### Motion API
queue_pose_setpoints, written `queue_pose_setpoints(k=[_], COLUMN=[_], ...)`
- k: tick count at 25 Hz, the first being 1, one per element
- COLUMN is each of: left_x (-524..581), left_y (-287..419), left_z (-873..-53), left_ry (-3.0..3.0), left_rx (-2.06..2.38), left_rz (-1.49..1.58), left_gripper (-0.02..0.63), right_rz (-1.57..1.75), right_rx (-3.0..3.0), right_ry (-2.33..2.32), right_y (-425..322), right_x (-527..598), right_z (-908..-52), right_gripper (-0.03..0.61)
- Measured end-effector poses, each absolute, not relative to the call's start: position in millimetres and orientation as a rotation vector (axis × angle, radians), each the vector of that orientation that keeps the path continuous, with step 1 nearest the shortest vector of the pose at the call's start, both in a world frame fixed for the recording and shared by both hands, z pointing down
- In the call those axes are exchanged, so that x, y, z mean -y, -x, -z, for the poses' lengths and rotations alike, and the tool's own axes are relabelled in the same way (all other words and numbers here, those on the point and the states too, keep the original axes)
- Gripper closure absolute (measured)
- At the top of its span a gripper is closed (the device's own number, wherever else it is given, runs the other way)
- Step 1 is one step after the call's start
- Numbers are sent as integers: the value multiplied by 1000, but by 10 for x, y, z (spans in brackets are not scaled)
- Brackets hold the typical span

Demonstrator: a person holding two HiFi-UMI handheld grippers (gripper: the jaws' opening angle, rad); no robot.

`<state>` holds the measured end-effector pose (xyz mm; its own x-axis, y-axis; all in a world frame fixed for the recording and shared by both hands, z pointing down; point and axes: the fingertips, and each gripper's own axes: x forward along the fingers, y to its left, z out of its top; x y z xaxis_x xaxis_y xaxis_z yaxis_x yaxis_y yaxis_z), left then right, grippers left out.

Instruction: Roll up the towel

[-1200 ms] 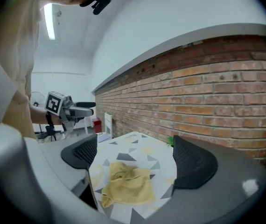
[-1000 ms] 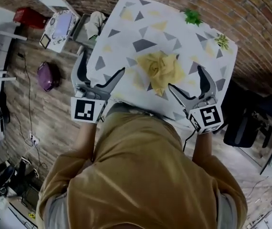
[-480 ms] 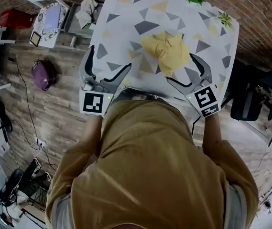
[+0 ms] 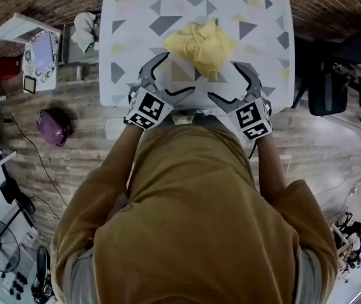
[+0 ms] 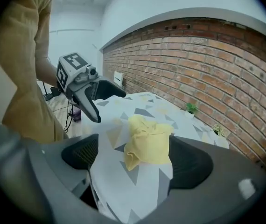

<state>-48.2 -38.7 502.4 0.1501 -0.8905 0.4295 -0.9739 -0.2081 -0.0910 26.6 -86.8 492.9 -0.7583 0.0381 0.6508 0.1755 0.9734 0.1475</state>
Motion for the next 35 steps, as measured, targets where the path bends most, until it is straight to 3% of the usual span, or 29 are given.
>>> queue_pose_setpoints(k=[2, 7, 9, 12, 18, 25, 35], left_x=[442, 551, 595, 651, 722, 774, 427], left_y=[372, 264, 197, 117, -25, 12, -25], left_z=[-5179, -5448, -5543, -5702, -6023, -6105, -5831], left_ry=[-2225, -2176, -2177, -2177, -2133, -2058, -2002], left_rx=[1764, 1715, 1676, 1596, 1467, 1528, 1703], left_rz=[-622, -687, -734, -806, -882, -820, -637], left_gripper=[54, 59, 106, 234, 341, 351, 334], right_rz=[274, 319, 373, 424, 322, 87, -880], right_rx=[2404, 2289, 2254, 2199, 2129, 2117, 2298], right_ry=[143, 172, 196, 247, 302, 310, 270], right_y=[-288, -370, -344, -295, -298, -285, -28], right_x=[893, 986, 1018, 1023, 955, 853, 757], right_z=[-5052, -5551, -5694, -5927, -6279, -6331, -5692], right_gripper=[109, 199, 243, 335, 381, 532, 545])
